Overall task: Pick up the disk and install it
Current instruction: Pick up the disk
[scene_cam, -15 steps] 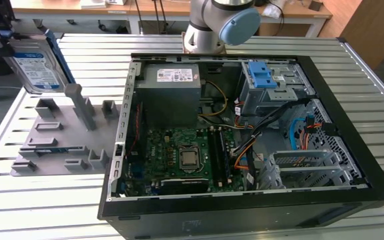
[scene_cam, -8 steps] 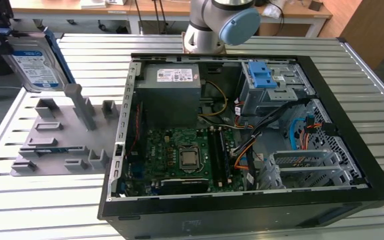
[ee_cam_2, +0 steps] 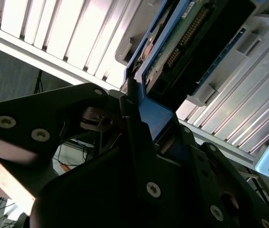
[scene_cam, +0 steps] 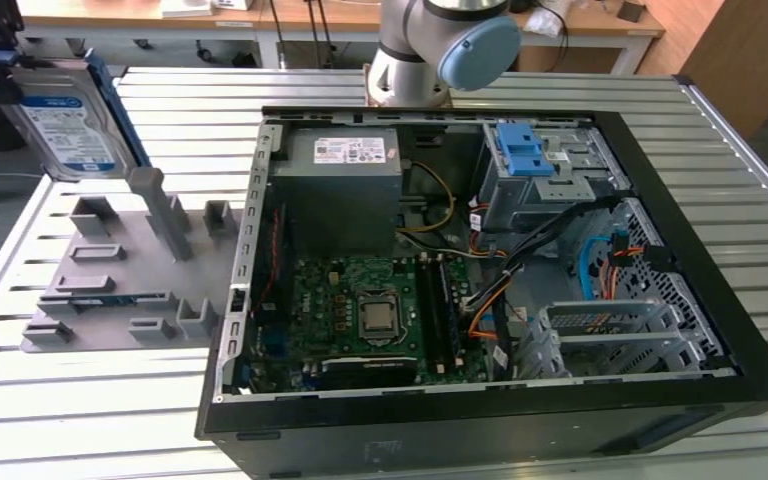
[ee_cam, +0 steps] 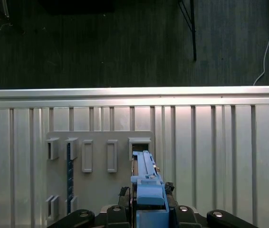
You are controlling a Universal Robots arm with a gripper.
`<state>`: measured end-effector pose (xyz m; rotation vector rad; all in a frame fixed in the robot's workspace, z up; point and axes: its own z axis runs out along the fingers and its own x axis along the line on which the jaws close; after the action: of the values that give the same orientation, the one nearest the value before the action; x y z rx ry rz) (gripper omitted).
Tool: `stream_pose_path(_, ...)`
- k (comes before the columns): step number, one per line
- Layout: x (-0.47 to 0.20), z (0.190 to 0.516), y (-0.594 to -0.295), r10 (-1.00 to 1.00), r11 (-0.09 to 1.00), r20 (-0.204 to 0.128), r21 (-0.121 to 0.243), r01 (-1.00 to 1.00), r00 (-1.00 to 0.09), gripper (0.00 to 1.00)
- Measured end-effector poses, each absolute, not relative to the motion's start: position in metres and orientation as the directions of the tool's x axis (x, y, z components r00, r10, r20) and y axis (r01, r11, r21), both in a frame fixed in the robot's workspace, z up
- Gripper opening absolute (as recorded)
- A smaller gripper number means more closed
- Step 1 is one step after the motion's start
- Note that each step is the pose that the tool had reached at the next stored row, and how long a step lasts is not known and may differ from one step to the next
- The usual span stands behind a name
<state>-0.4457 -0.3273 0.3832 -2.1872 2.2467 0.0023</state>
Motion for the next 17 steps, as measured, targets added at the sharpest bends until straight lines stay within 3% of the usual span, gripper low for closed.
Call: stream_pose_path(17, -0.446, 0.396, -0.327, -1.000, 0.027, -0.005, -0.003, -1.000, -0.027, 0.36)
